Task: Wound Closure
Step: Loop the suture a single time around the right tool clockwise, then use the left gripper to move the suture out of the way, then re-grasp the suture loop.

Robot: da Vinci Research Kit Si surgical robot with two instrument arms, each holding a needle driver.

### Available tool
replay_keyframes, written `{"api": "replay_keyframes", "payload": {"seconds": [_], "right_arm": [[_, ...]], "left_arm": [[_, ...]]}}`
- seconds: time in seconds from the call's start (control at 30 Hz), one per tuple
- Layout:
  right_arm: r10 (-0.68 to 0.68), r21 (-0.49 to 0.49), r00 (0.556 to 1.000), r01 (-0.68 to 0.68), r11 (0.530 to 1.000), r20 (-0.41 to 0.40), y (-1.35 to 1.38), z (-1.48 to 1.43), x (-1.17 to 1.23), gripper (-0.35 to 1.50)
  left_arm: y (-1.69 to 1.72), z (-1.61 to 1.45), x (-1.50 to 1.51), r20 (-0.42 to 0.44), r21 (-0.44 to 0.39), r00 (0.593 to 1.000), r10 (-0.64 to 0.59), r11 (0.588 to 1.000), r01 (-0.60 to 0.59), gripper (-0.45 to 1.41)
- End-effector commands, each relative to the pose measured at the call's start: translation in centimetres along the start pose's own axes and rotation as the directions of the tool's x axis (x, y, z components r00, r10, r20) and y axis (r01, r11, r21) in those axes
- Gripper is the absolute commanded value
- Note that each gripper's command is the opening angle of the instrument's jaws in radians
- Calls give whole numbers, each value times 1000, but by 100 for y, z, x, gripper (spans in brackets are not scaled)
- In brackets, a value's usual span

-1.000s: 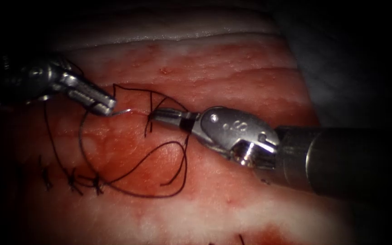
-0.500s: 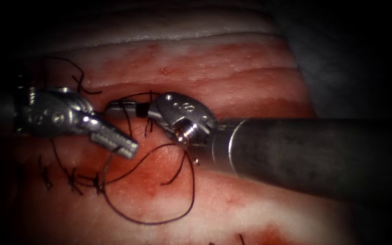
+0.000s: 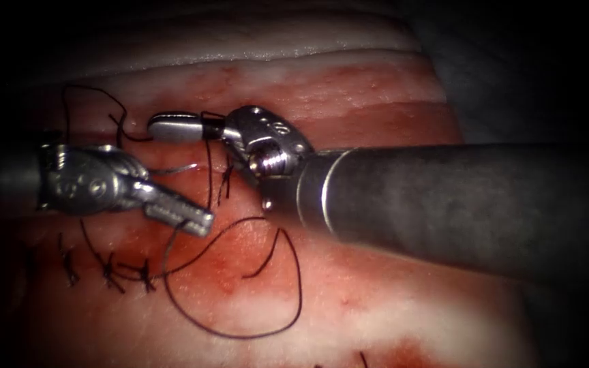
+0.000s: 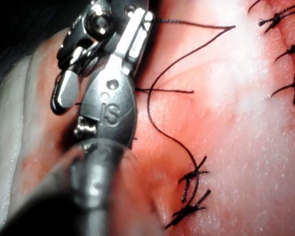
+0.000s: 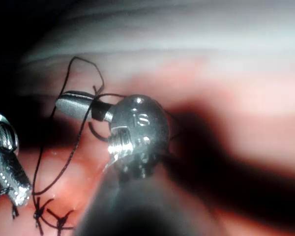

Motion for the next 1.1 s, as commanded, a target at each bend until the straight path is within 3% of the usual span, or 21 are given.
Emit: {"api": "replay_keyframes", "payload": {"seconds": [0.03, 0.17, 0.23, 0.47, 0.7, 0.8, 1.07, 1.1], "right_arm": [[16, 26, 999, -15, 1000, -38, 0, -4, 20, -35], [41, 82, 996, -35, 996, -73, -9, -22, 39, -35], [45, 82, 995, -38, 996, -89, -21, -42, 50, -35], [27, 99, 999, -23, 995, -45, -33, -59, 51, -35], [-63, 184, 994, 46, 982, 92, -39, -67, 46, -35], [-166, 286, 963, 101, 953, 214, -38, -72, 38, -35], [-243, 386, 907, 99, 917, 344, -34, -81, 13, -35], [-280, 408, 881, 112, 906, 381, -34, -89, 6, -35]], "left_arm": [[-5, -2, -17, 7, 23, 1000, -24, 999, 24, -45], [-11, -8, -36, 3, 69, 998, -69, 995, 69, -45], [-22, -12, -65, 13, 132, 990, -139, 982, 136, -45], [-45, -32, -98, 28, 169, 982, -185, 969, 178, -45], [-71, -50, -133, 7, 179, 969, -245, 954, 240, -45], [-82, -67, -148, -33, 148, 953, -302, 941, 303, -45], [-89, -87, -158, -98, 70, 911, -400, 911, 407, -45], [-91, -93, -161, -119, 34, 890, -441, 894, 448, -45]]}}
